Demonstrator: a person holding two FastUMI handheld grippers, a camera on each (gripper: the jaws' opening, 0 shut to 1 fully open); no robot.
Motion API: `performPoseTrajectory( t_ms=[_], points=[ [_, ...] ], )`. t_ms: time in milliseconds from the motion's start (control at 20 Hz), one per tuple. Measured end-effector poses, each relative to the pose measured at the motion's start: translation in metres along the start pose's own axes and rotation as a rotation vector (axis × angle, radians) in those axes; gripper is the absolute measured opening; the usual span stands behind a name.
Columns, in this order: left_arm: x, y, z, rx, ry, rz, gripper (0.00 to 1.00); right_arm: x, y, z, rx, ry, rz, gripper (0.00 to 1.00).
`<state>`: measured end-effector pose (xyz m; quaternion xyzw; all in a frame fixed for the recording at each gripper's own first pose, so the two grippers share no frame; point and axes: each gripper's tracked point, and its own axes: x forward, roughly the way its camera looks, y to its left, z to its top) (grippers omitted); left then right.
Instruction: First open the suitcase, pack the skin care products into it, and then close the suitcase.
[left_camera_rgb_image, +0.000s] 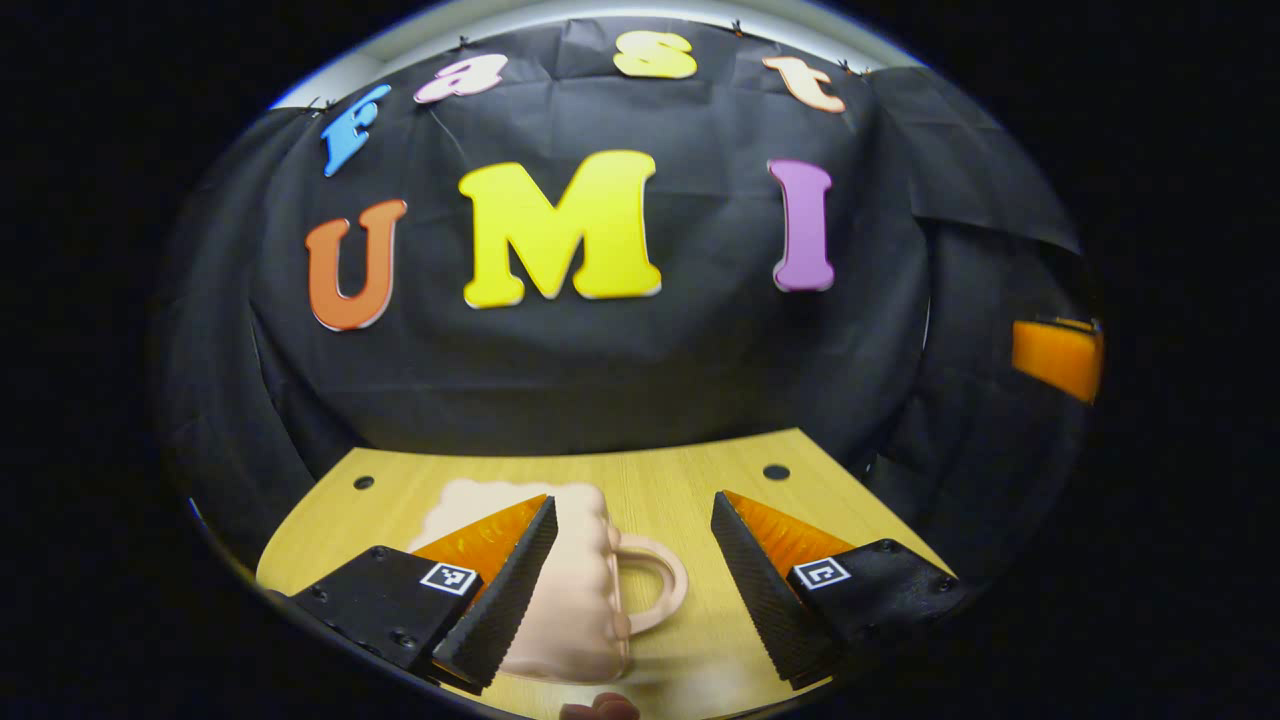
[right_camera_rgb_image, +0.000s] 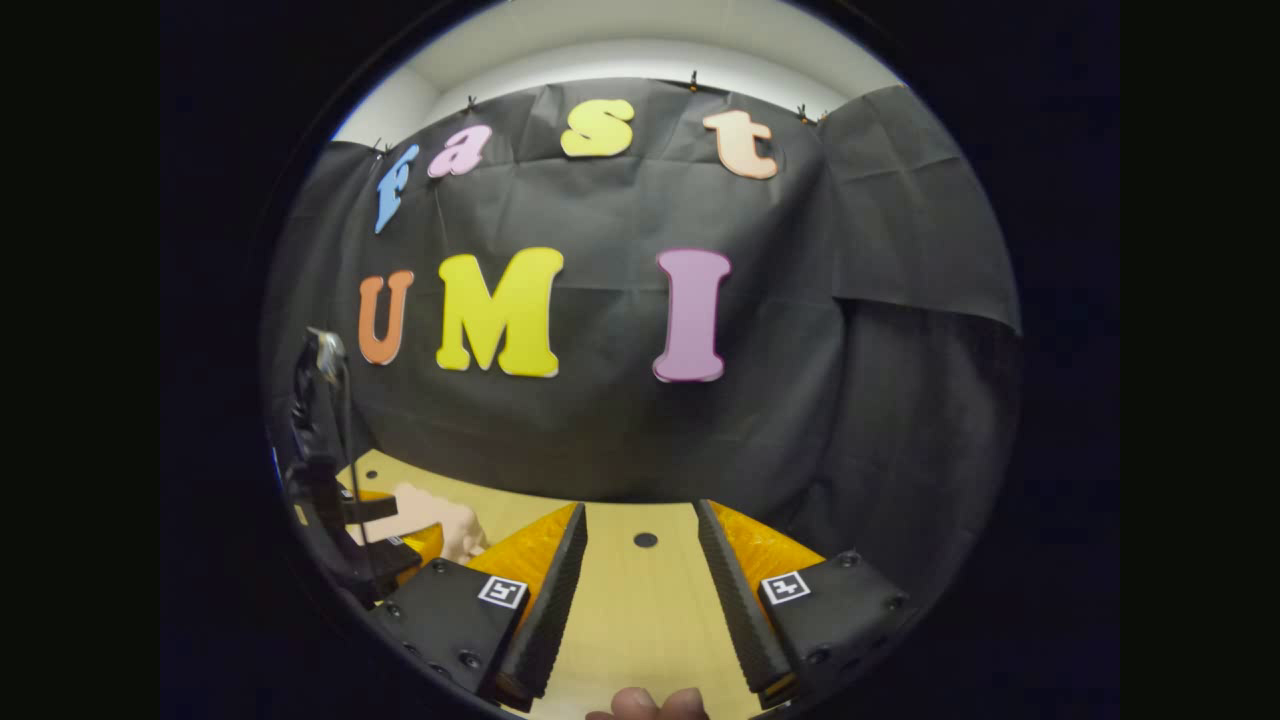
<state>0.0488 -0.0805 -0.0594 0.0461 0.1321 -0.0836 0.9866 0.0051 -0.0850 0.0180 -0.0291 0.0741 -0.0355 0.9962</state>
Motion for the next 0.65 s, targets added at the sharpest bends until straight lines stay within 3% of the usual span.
performPoseTrajectory(
  t_ms=[350,650],
  points=[
    [-0.056,0.059,0.088,-0.102,-0.205,0.064,0.99,-0.002,0.065,0.052,0.041,-0.14,0.062,0.73],
    [-0.082,0.092,0.109,-0.065,-0.269,0.123,0.99,-0.015,0.098,0.062,0.031,-0.198,0.073,0.73]
  ],
)
